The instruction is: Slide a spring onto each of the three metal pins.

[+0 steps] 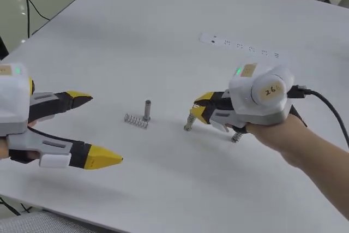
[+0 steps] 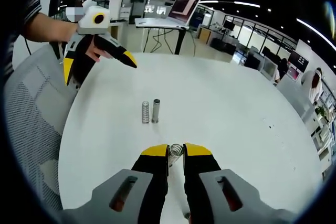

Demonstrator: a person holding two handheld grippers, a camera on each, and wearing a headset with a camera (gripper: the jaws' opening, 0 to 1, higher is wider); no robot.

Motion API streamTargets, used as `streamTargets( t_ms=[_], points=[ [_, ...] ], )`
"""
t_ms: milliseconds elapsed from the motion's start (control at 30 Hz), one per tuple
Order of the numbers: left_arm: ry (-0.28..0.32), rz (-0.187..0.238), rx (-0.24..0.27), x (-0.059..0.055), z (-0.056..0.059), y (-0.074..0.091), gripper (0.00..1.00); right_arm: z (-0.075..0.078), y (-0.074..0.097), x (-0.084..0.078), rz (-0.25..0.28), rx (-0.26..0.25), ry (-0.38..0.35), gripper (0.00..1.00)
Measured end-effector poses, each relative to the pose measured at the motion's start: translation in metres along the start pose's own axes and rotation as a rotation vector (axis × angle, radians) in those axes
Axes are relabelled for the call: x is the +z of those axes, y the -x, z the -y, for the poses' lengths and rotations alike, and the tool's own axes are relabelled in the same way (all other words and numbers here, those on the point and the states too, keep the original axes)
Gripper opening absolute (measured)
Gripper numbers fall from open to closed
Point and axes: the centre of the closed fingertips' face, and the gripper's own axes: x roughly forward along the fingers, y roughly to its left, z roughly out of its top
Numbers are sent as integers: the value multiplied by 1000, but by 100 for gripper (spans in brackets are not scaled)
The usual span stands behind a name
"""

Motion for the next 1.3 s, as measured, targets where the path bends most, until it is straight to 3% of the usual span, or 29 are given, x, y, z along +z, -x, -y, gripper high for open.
streamTargets(
  t_ms=[467, 1300],
  points=[
    [0, -5, -6, 1, 0, -1, 98, -7, -10, -20, -44, 20, 6, 8],
    [3, -15, -14, 0, 4, -1, 97, -6, -4, -15, -9, 7, -87, 12]
  ],
)
